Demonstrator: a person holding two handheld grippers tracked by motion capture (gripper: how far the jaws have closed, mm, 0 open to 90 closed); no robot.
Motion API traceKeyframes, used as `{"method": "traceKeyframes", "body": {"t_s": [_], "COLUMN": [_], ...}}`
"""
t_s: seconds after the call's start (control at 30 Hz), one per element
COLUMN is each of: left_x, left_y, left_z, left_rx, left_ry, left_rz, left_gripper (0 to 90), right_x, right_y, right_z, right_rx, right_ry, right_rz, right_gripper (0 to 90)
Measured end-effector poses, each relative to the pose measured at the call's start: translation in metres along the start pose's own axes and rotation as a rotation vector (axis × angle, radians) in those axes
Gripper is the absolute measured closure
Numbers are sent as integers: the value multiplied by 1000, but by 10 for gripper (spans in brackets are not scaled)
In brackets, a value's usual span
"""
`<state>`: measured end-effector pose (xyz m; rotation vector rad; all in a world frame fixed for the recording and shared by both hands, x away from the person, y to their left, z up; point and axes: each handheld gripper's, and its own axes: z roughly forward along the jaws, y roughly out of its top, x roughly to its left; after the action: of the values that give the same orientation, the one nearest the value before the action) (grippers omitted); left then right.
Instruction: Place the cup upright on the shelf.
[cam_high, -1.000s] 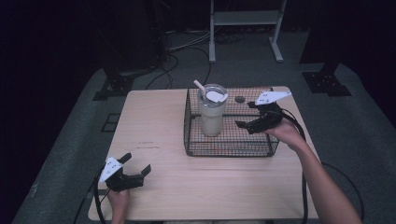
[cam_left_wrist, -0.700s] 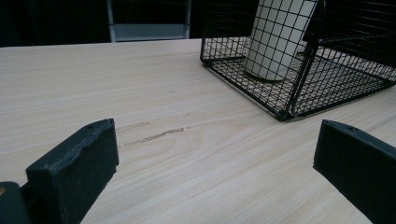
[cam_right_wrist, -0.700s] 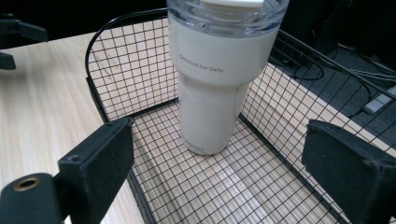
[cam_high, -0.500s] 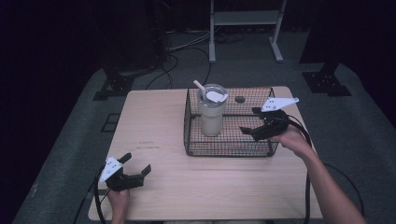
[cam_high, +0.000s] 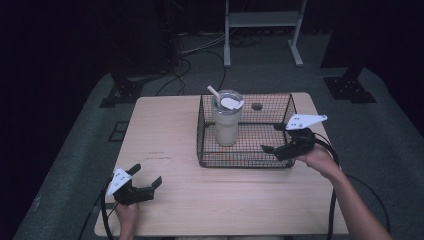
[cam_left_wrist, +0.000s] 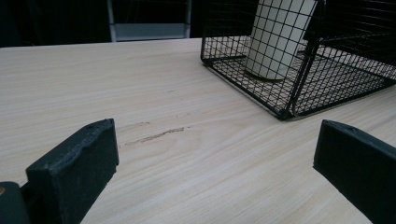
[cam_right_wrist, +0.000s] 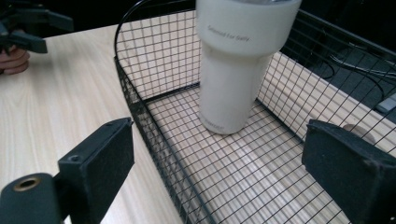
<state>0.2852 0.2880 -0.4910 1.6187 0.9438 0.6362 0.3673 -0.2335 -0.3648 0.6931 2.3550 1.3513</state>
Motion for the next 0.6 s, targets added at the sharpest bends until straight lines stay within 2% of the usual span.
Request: {"method": "traceKeyframes", "body": {"t_s": [0.37,0.6], "left_x": [0,0], "left_y": [0,0], "left_z": [0,0], "left_rx": [0,1], "left_ry": [0,1], "left_rz": [0,1], "left_gripper": [0,0], "right_x": [17,25], "right_y": [-19,-28], "right_z": [-9,-11], "right_rx": [-13,0], "right_ry": [22,36], "right_rz": [-9,-16], "right_gripper": [86,86]}}
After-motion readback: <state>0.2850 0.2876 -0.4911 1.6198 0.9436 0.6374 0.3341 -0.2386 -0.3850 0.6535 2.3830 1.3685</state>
